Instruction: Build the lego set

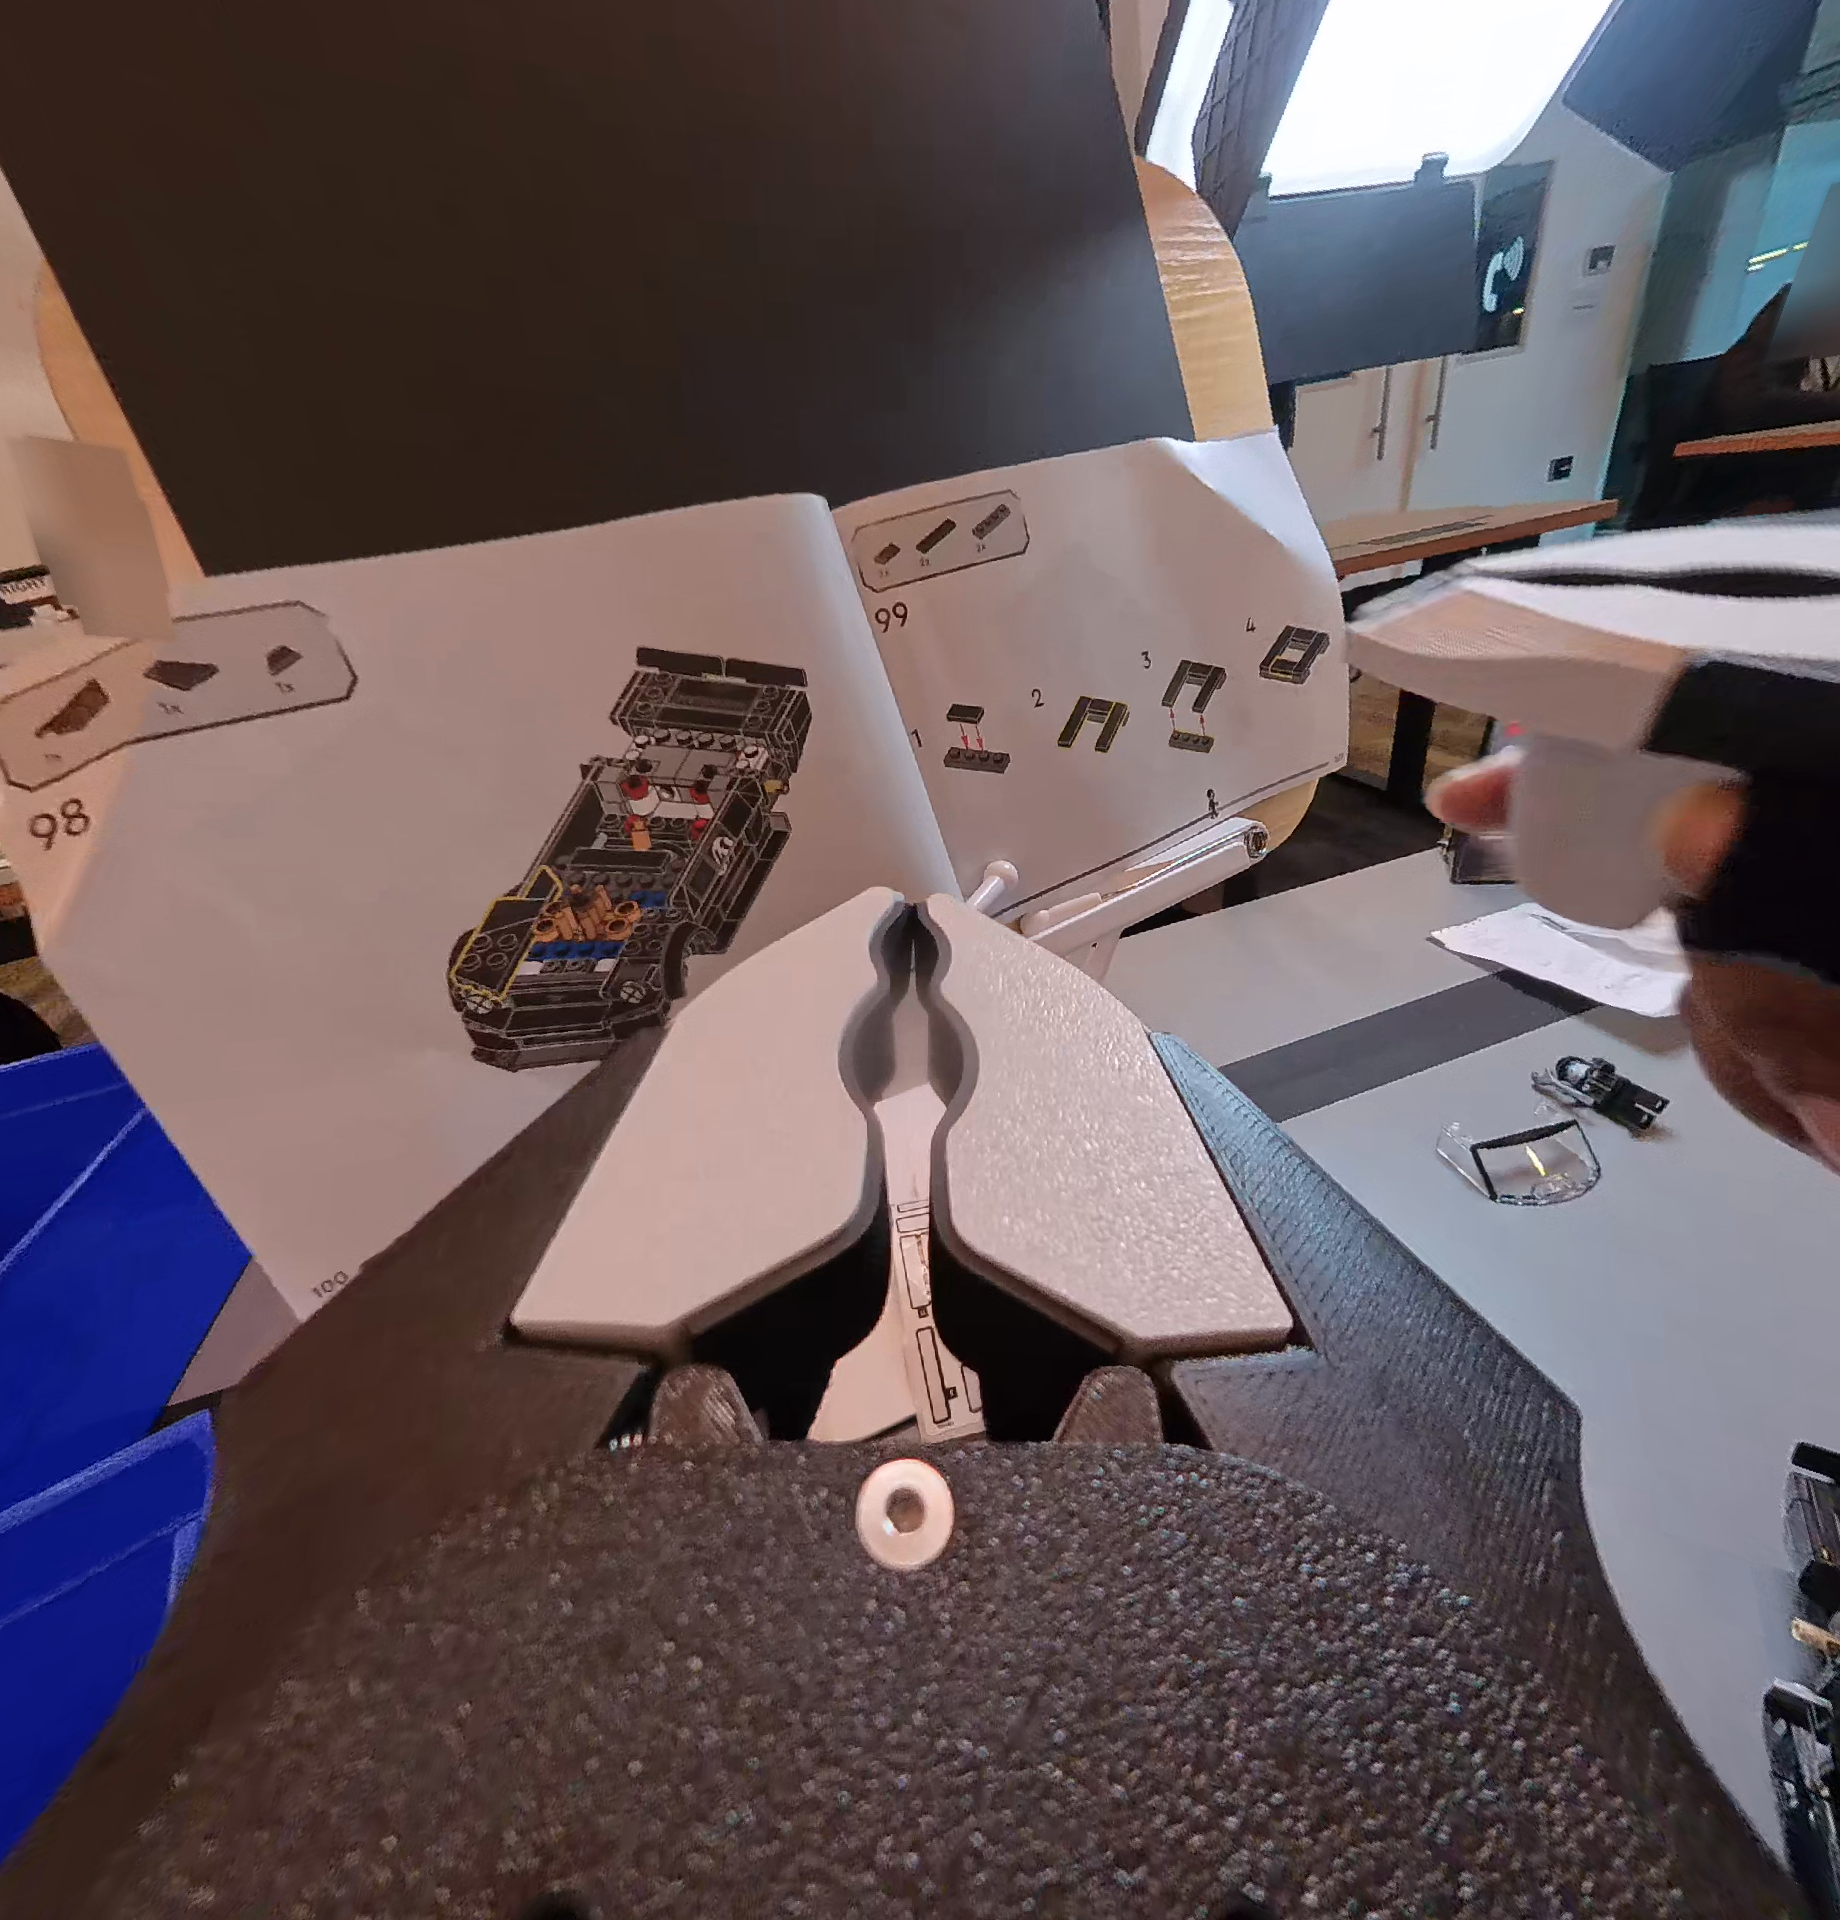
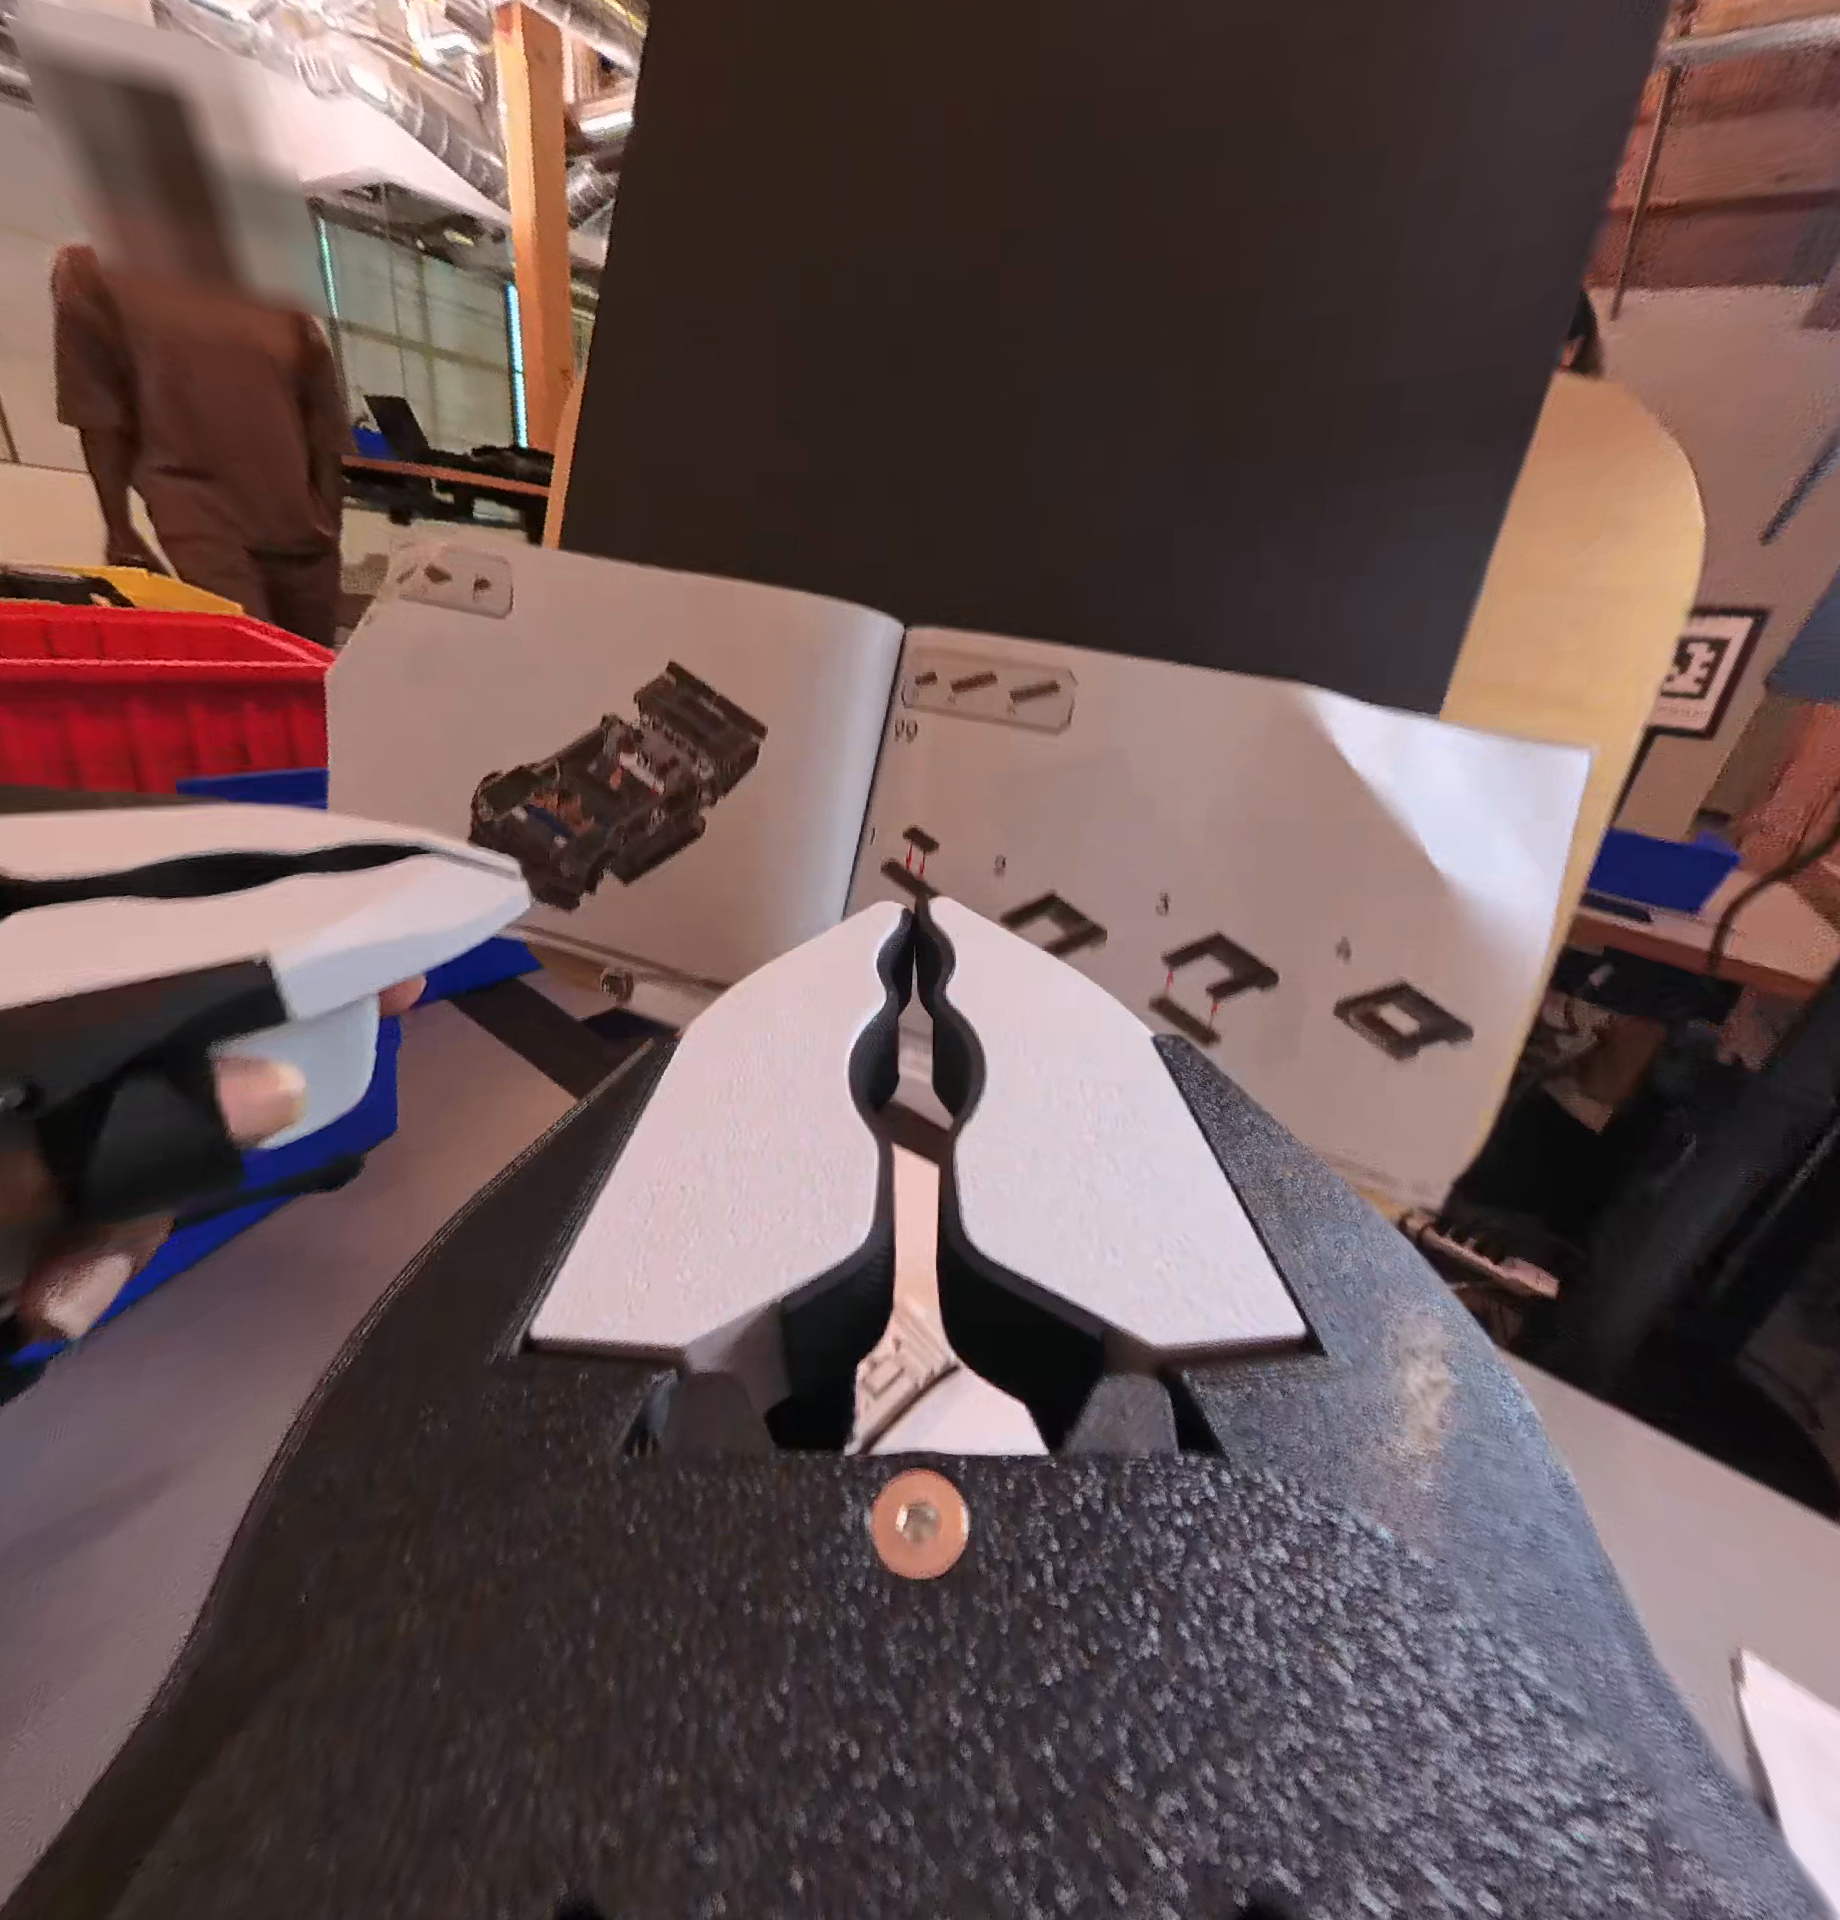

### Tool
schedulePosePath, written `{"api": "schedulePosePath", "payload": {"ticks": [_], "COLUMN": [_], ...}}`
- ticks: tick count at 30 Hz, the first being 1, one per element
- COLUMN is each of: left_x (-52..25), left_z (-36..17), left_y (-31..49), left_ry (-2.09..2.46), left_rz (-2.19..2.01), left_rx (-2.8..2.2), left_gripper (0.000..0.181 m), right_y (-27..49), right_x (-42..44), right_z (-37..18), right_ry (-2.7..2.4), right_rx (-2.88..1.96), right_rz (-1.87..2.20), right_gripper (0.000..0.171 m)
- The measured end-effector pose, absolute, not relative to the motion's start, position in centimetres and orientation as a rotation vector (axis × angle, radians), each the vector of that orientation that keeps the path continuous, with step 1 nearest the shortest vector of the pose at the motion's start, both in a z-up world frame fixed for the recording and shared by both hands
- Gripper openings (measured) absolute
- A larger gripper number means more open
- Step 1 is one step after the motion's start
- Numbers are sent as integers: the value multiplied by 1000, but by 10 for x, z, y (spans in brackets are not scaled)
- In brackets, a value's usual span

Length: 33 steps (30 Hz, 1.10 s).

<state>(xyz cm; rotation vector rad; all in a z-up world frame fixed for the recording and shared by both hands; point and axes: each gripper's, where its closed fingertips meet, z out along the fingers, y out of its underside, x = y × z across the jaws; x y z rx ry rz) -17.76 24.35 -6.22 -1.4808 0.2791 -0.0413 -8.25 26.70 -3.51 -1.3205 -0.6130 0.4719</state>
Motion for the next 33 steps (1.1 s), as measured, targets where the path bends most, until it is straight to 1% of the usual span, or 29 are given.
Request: {"api": "schedulePosePath", "payload": {"ticks": [5, 13, 22, 33], "left_x": [-182, -194, -195, -191], "left_z": [-58, -55, -65, -70], "left_y": [242, 243, 249, 251], "left_ry": [279, 265, 282, 301], "left_rz": [-44, -36, -40, -52], "left_rx": [-1477, -1474, -1501, -1504], "left_gripper": [0, 0, 0, 0], "right_y": [297, 325, 333, 341], "right_x": [-115, -143, -152, -136], "right_z": [-16, -14, -15, -11], "right_ry": [-666, -740, -747, -732], "right_rx": [-1287, -1271, -1261, -1256], "right_rz": [441, 389, 346, 321], "right_gripper": [0, 0, 2, 2]}}
